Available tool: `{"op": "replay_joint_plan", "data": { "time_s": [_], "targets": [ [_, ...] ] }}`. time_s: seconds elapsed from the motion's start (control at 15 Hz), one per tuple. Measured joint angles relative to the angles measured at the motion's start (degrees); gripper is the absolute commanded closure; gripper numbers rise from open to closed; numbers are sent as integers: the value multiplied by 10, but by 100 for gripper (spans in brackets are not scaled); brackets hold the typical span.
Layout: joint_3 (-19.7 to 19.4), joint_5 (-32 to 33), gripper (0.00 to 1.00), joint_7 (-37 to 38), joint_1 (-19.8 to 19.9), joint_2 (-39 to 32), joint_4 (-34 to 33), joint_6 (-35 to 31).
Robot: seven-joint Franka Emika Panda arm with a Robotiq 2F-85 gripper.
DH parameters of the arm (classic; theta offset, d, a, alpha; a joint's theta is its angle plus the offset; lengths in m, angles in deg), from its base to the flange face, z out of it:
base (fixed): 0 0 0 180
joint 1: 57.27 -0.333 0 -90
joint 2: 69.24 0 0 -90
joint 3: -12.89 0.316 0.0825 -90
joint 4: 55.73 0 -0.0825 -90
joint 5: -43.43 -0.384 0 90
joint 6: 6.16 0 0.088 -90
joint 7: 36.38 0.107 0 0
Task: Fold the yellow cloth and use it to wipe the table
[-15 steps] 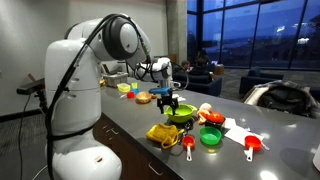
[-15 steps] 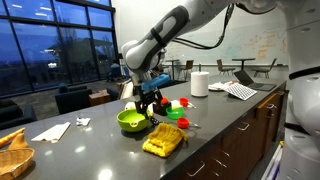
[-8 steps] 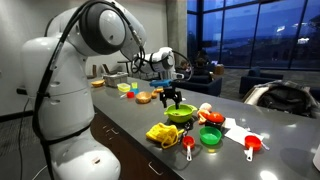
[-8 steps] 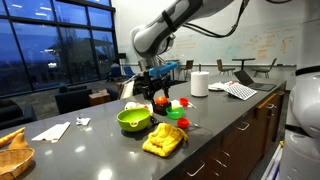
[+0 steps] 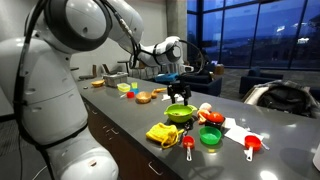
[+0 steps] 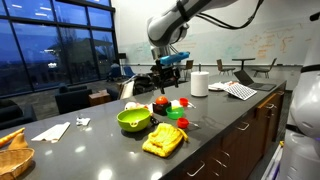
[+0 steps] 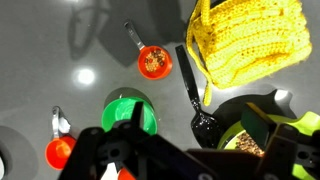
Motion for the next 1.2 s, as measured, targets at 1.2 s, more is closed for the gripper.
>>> {"op": "replay_joint_plan", "data": {
  "time_s": [1.2],
  "targets": [
    [-53,-23,0,-25,74,47,-5,82]
  ]
}}
